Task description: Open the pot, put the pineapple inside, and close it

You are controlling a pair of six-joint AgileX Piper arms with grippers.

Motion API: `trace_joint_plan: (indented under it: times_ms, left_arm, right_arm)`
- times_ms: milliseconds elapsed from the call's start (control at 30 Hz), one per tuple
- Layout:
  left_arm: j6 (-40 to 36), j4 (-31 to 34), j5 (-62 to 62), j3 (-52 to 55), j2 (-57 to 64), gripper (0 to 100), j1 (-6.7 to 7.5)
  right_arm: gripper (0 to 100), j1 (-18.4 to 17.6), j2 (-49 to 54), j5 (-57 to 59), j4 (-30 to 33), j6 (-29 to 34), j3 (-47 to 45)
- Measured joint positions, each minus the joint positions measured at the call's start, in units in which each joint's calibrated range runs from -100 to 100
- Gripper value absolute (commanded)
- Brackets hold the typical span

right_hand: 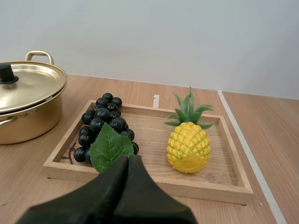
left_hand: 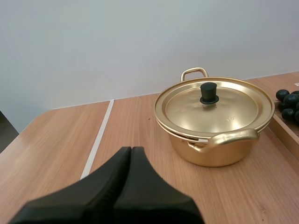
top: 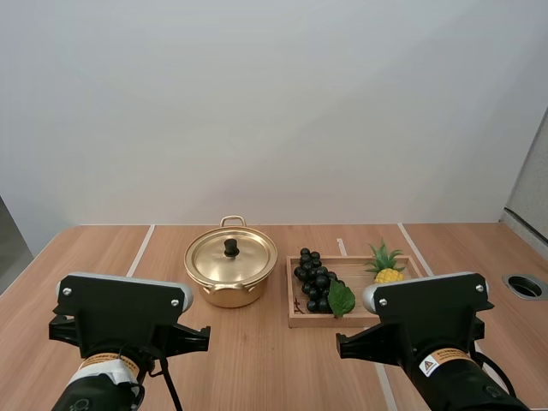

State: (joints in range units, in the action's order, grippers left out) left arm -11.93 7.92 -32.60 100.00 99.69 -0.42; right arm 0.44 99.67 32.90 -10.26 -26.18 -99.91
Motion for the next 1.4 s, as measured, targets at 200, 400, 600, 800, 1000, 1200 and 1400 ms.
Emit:
trace_joint_plan:
  times_ms: [200,400,600,800,1000,1200,1400]
  left_arm:
    - [0.0,-6.11,0.6,0.0,0.0,0,1.24]
    - [0.0,-6.96,2.04,0.0,0.0,0,1.24]
    - [0.0,-6.96,3.31,0.0,0.0,0,1.24]
    - [0.0,-7.19,3.31,0.0,0.0,0,1.24]
    - [0.0,-10.58,4.01,0.0,0.0,0,1.24]
    - [0.0,-11.0,7.06,0.0,0.0,0,1.24]
    - [0.0,-5.3,44.95,0.0,0.0,0,1.24]
  right_arm:
    - [0,0.24,0.0,-0.08,14.61,12.56,-0.09]
    - [0,0.24,0.0,-0.3,15.97,13.97,-0.09]
    - [0,0.24,0.0,-0.3,16.07,14.18,-0.09]
    - [0,0.32,0.0,-0.3,15.9,14.18,-0.09]
    - [0,0.32,0.0,-3.09,15.57,14.18,-0.09]
    - [0,0.32,0.0,-7.72,15.44,14.18,-0.09]
    - [0,0.32,0.14,-52.75,16.94,14.18,-0.09]
